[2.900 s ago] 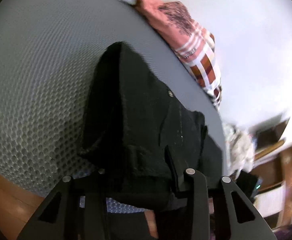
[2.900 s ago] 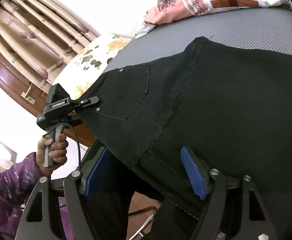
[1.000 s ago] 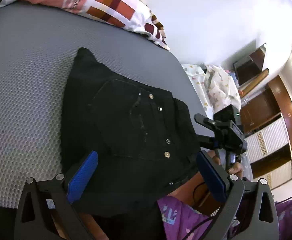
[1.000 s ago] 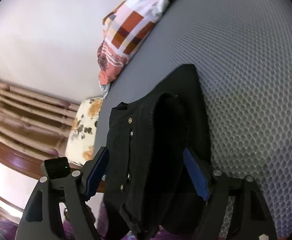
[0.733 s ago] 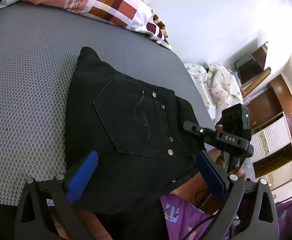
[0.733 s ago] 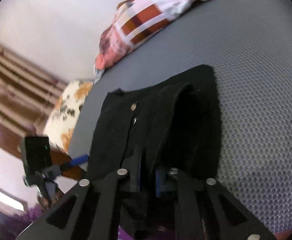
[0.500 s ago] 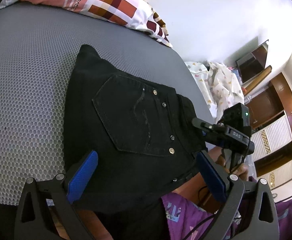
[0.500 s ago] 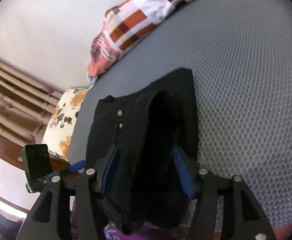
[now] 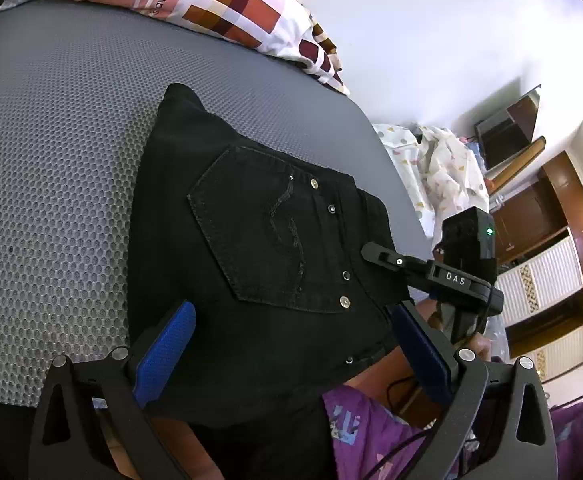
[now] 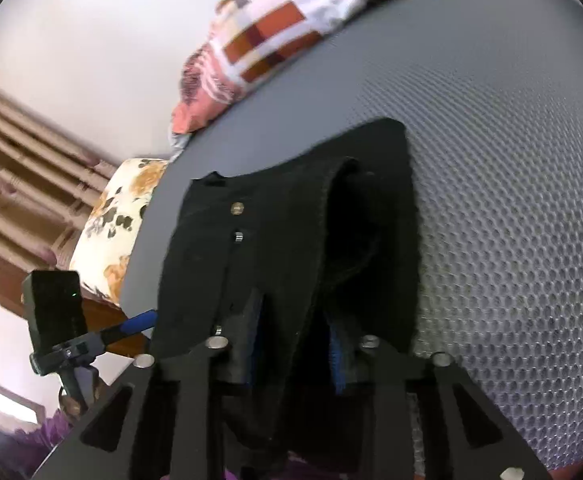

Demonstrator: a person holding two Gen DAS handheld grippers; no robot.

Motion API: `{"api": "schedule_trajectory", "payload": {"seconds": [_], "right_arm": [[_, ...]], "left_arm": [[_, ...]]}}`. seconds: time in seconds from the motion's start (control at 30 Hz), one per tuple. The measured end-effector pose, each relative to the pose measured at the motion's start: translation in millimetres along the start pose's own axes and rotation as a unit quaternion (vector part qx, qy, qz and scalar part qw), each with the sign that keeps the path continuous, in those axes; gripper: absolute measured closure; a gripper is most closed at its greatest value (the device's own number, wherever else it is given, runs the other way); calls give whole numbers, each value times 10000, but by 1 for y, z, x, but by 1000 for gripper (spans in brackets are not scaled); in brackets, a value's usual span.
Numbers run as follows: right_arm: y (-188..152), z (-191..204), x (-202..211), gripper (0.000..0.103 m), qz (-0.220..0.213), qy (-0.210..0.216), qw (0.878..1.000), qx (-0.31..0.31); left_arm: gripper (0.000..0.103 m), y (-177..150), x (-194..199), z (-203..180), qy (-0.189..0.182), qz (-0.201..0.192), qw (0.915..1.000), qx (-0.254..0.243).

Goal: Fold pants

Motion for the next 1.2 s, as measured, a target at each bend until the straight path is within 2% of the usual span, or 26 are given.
{"api": "schedule_trajectory", "payload": {"seconds": [0.1,0.17,0.2,0.23,0.27,0.4,0.57,0.67,0.77,0.8,0.87,1.0,1.1,1.2], "right_arm": [[3,-4,1,63,-16,-56,10000,-32],[6,-6,-1,57,35,209,9994,-273],[9,-5,-6,60,67,342,9987,-368],[8,-7,-7,76,78,379,9983,-437],[8,-7,-10,82,117,381,9980,-495],[17,7,-2,89,-96,596,9973,-409],[42,25,20,91,-433,820,9955,-196],[47,16,25,91,-513,745,9957,-185],[38,-15,3,91,-224,481,9973,-510],[36,-25,-1,89,-185,500,9965,-648],[36,-36,3,79,-168,805,9910,-1055],[35,-38,47,77,-556,928,9869,-1195],[16,-24,73,77,-368,1262,9839,-1211],[-5,-25,76,77,-109,918,9874,-1282]], "left_arm": [[5,0,1,2,15,8,10000,19],[5,-1,2,2,11,6,10000,45],[5,-1,2,3,13,5,10000,58],[5,-1,2,3,18,2,10000,74],[5,-1,3,3,22,-2,10000,97],[5,-1,7,5,55,6,9999,163],[5,1,10,8,114,0,9997,211],[5,0,9,10,138,-19,9997,220],[5,-1,3,14,153,34,9995,273],[5,0,1,13,156,41,9995,278],[5,1,1,10,168,59,9996,235],[5,7,2,4,217,91,9997,26],[5,8,3,1,223,121,9997,-70],[5,5,3,2,154,127,9998,-57]]}}
Point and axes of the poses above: each gripper's, at about its wrist camera, not at the fingertips, and x roughly against the way its jaws point, z to its left, y to its top, the point moved 6 cm from there along -x, roughly the way its jaws point, and after that the axes turned 6 degrees about -x, right-handed, at the moved point
